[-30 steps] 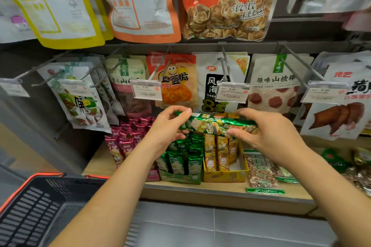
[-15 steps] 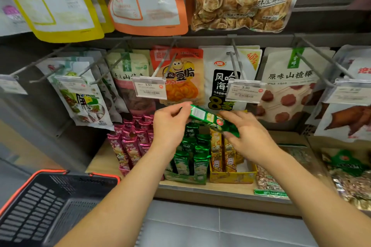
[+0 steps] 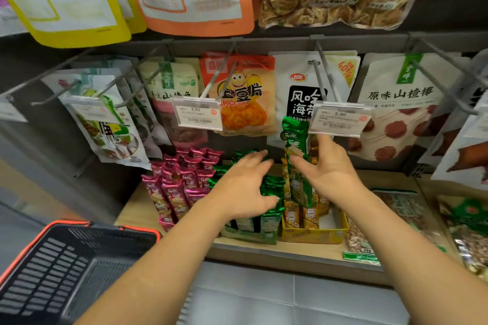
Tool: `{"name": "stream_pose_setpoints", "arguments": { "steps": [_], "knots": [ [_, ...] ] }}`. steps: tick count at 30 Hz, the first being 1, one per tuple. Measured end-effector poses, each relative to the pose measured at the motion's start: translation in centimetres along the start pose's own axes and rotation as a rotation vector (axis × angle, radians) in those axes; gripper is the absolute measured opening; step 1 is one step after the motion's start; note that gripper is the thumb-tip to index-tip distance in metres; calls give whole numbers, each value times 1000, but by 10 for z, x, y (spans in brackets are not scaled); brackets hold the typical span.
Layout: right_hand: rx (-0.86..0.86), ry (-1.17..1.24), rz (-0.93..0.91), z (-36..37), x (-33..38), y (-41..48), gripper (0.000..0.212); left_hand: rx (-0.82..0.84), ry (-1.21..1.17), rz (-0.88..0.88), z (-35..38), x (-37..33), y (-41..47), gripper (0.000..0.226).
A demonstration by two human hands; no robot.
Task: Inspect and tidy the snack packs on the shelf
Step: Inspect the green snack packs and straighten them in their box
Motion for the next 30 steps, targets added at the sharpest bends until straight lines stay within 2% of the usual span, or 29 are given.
{"name": "stream_pose_setpoints", "arguments": {
  "steps": [3, 5, 9, 13, 23, 26, 30],
  "knots": [
    [-32, -69, -17, -2, 0, 3, 42, 135, 115, 62, 31, -1, 2, 108],
    [-33, -124, -18, 0, 0, 5, 40, 198, 202, 86, 46, -2, 1, 115],
    [-90, -119, 29, -4, -4, 7, 31, 186, 312, 177, 52, -5, -2, 98],
    [-148, -7, 46, -6, -6, 9, 31, 188, 227, 148, 46, -1, -6, 94],
    [32, 184, 110, 43, -16, -5, 28, 266, 237, 216, 50, -6, -15, 104],
    [84, 141, 118, 58, -23, -9, 28, 279, 278, 224, 52, -5, -21, 96],
    [188, -10, 69, 77, -31, -16, 35, 184, 323, 224, 46, -9, -23, 87]
  ]
}}
Point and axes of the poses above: each hand's wrist, its own y-axis towards the middle knuckle, its own z-axis out of the palm, x = y × z, the point moved 10 cm from there along y, towards the middle knuckle, and after that the axes turned 14 degrees about -x, right-handed, at the moved point
